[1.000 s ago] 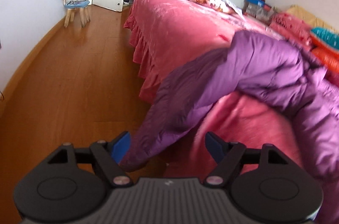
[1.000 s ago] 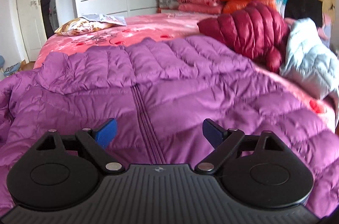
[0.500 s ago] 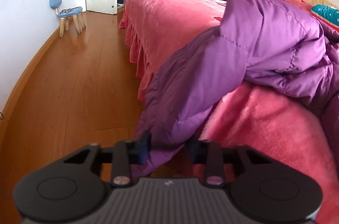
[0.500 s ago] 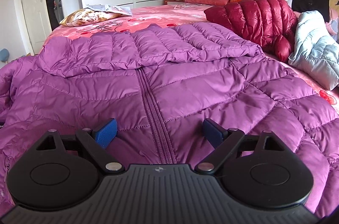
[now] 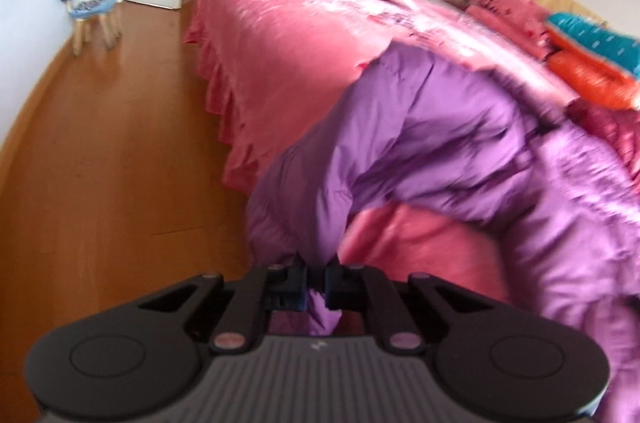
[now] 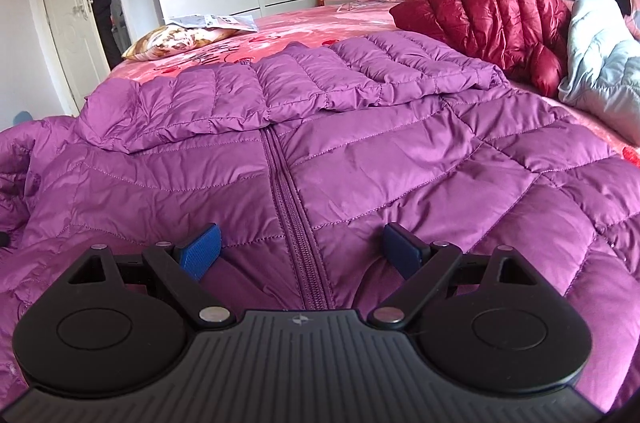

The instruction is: Fold large clothes

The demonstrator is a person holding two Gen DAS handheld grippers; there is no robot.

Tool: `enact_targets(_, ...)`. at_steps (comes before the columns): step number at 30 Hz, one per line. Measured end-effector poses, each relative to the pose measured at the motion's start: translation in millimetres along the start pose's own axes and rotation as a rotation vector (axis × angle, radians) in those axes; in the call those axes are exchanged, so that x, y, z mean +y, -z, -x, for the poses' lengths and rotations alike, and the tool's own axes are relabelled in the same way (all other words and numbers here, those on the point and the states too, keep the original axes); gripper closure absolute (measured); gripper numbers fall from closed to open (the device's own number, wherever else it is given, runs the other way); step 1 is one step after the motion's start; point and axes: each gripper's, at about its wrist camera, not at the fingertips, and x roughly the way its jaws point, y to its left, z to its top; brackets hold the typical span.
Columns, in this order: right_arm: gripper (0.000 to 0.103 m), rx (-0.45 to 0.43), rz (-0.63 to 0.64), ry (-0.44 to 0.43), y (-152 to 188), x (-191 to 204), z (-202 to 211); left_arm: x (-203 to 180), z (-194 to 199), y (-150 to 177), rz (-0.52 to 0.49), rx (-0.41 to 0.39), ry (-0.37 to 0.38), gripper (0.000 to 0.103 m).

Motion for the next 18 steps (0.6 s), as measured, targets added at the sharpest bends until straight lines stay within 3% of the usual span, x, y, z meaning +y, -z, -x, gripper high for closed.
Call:
enact_targets(8, 0.000, -0.002, -0.022, -0.028, 1.7, -7.1, 3.2, -12.9, 64.8, -32.0, 0.033, -0.061, 0.168, 0.099)
enact_targets(18, 0.000, -0.014, -0.088, -0.076, 0.2, -16.9, 10.8, -108.5, 91.0, -78.2, 0.000, -0.087, 0.395, 0.099)
